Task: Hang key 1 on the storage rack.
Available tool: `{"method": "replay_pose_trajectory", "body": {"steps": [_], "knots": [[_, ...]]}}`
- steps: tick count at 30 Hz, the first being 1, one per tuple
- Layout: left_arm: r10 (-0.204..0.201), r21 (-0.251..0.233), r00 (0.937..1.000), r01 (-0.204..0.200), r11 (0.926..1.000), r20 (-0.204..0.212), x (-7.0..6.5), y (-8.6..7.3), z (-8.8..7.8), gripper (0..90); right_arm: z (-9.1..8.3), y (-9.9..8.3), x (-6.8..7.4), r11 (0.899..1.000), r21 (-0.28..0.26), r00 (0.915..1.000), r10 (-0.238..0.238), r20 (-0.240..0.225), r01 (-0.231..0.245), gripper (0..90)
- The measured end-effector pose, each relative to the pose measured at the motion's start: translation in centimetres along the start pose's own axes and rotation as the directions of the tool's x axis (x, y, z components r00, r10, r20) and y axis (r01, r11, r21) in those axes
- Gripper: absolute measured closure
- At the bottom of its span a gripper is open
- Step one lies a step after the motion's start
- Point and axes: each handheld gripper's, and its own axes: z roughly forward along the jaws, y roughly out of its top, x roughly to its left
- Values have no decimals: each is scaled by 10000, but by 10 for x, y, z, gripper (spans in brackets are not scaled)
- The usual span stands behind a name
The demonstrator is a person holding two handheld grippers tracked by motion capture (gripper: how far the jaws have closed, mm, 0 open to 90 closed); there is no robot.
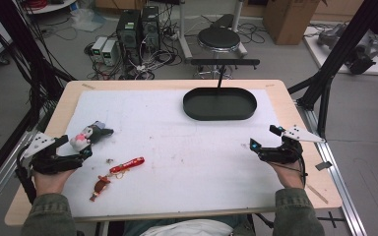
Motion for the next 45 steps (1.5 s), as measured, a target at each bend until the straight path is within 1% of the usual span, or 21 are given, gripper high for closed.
{"method": "replay_pose_trajectory", "body": {"steps": [7,10,19,21,31,40,43,44,45], "knots": [[-6,16,10000,6,10000,29,0,0,0,31,-1,0,-1,10000,-91,10000,-20,38,21,5],[-2,21,10000,2,10000,28,0,0,0,31,-1,0,0,10000,-27,10000,46,31,-46,5],[14,-54,10000,-14,10000,24,-1,1,-1,31,-1,0,-1,10000,-75,10000,-33,73,34,5],[28,-31,10000,-28,10000,34,-2,1,-1,31,-1,0,-1,10000,-23,10000,36,35,-36,5],[9,48,10000,-9,10000,95,-2,1,0,31,1,-1,0,9999,86,10000,-75,22,75,5],[248,295,9993,-256,9992,275,-8,5,3,31,2,-1,1,9997,214,10000,-94,-33,94,5],[454,263,9984,-463,9986,331,-13,9,3,31,3,-1,1,9996,241,9999,-150,-51,152,5],[574,271,9974,-586,9979,432,-16,11,5,31,3,-1,1,9996,263,9999,-142,-56,143,5],[607,319,9970,-623,9976,482,-18,12,6,31,4,-1,1,9994,287,9998,-177,-59,179,4]]}}
